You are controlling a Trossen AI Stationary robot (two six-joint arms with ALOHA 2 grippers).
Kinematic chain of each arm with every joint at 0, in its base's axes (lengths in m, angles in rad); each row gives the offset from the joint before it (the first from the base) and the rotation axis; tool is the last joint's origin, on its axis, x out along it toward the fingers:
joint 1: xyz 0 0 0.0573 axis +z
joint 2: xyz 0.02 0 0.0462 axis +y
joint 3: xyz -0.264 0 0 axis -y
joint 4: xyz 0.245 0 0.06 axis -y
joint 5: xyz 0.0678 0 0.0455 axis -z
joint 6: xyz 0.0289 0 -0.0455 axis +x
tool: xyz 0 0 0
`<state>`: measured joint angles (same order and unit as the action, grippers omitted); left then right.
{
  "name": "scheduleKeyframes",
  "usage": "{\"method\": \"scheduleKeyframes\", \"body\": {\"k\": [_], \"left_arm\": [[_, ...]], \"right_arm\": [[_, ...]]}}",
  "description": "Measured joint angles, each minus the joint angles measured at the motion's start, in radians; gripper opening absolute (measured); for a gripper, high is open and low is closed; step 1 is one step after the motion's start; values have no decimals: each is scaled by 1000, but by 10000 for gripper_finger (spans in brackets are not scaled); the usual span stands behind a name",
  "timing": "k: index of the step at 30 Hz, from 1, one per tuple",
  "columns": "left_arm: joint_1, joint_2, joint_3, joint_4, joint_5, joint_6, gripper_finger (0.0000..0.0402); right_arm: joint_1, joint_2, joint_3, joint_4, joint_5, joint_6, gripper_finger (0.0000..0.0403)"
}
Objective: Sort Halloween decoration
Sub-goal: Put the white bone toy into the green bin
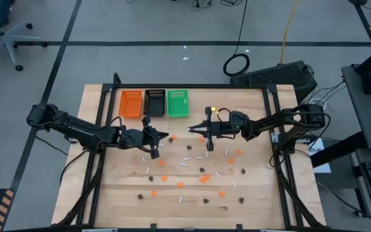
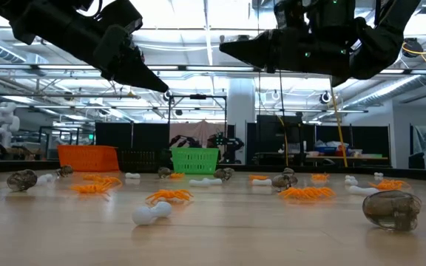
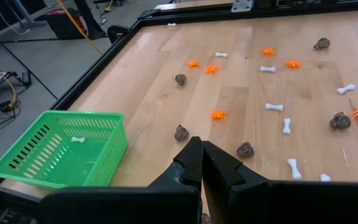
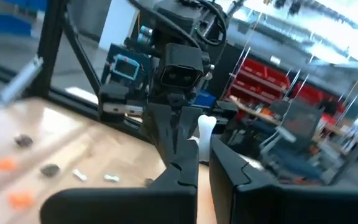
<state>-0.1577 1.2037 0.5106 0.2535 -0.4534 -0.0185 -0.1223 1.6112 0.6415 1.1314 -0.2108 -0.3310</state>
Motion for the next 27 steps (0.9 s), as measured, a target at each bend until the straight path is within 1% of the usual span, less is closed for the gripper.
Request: {"method": "scheduleKeyframes", "body": {"k": [12, 15, 20, 22, 27], "left_arm": [[0, 0, 0, 0, 0, 0, 11], [0, 0, 0, 0, 1, 7, 11], [0, 0, 0, 1, 1, 9, 11], [0, 0, 0, 1, 1, 9, 11], [0, 0, 0, 1, -3, 9, 11]], "right_arm": [[0, 0, 0, -26, 1, 340, 5], [0, 0, 1, -32, 1, 383, 6], [0, 0, 1, -65, 6, 398, 6], [0, 0, 1, -80, 42, 398, 6], [-2, 1, 1, -86, 189, 442, 6]]}}
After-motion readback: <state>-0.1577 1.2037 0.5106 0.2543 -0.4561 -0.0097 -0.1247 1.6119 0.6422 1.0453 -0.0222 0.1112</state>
